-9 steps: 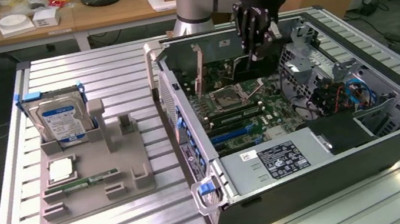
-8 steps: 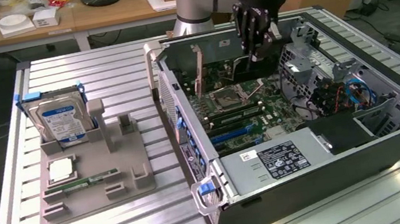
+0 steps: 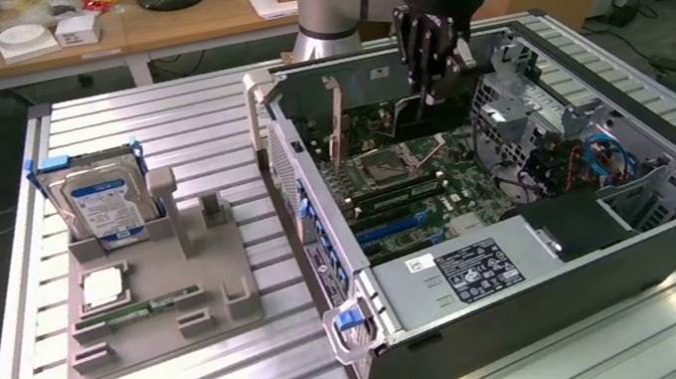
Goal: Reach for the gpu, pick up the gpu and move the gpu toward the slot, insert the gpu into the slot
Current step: 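Insert the gpu into the slot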
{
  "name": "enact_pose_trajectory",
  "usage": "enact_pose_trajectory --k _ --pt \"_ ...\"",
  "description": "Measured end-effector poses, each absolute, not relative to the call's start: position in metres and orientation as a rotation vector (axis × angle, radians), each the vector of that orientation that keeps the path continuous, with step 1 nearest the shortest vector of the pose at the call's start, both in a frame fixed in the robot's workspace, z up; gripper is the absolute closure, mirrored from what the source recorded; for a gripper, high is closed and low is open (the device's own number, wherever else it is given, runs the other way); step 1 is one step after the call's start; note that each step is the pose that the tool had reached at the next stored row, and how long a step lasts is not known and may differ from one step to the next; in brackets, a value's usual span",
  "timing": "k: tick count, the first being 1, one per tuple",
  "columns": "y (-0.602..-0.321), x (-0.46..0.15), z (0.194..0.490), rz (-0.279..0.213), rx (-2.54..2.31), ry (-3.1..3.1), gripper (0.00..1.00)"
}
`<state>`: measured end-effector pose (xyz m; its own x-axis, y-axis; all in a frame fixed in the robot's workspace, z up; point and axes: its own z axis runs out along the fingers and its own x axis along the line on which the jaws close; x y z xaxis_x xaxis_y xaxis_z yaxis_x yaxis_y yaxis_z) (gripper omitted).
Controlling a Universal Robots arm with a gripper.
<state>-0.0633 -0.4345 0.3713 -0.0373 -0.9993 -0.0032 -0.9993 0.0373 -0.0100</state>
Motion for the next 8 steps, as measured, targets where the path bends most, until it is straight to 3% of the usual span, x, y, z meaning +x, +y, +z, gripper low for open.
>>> enact_pose_trajectory --k 8 --pt "-0.4345 -0.0631 0.3713 -0.008 -2.173 2.256 0.74"
